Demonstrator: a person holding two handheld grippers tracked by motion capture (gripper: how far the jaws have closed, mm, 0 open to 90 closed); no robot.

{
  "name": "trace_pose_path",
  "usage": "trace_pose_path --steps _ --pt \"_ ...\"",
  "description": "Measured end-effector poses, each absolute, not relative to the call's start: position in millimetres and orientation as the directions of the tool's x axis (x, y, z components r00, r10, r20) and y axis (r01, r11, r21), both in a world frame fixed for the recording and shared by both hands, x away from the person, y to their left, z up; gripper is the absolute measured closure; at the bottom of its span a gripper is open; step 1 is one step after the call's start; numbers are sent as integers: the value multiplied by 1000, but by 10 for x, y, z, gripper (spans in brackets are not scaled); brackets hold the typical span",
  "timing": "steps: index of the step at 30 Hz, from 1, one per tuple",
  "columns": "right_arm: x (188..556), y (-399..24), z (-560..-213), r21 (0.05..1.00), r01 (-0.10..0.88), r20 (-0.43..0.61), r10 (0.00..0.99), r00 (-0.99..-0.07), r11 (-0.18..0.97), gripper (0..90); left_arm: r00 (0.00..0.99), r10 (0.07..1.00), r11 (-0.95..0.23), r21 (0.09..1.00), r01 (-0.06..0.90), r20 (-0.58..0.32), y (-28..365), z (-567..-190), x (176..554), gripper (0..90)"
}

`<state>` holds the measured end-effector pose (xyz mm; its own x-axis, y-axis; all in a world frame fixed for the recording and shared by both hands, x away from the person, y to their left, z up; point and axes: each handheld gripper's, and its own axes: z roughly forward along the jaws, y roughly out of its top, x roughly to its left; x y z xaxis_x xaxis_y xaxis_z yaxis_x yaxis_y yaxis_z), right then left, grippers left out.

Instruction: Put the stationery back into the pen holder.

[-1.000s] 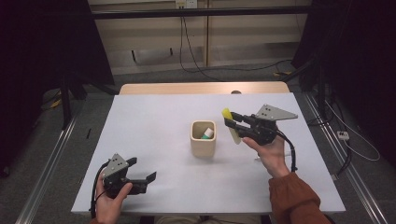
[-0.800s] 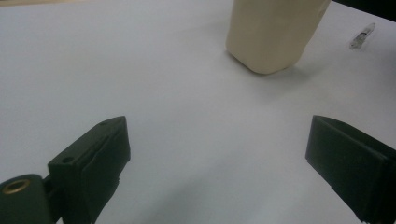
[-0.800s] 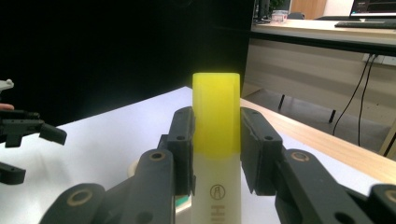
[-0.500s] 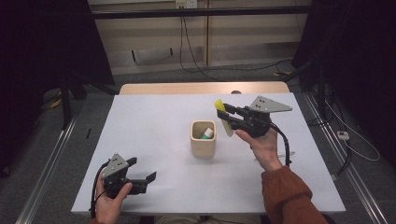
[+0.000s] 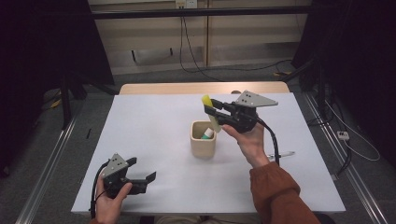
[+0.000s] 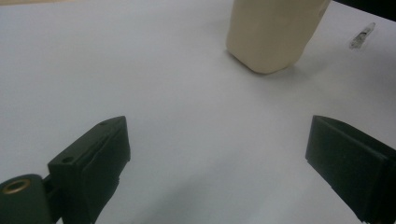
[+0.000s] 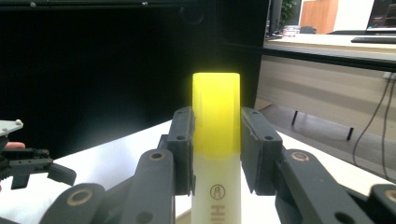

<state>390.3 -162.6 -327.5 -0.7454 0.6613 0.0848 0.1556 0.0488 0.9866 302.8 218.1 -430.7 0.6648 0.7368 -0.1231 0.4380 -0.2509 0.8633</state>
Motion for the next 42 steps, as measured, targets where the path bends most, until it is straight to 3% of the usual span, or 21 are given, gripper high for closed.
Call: trace_pose_path --steps 20,42 --pt "4034 -1367 -3390 979 197 114 644 -756 59 675 665 736 -249 864 439 -126 2179 -4309 3026 65" --pt "4018 -1352 -3658 969 234 131 651 -748 74 674 669 733 -254 863 437 -123 2178 -4307 3024 65"
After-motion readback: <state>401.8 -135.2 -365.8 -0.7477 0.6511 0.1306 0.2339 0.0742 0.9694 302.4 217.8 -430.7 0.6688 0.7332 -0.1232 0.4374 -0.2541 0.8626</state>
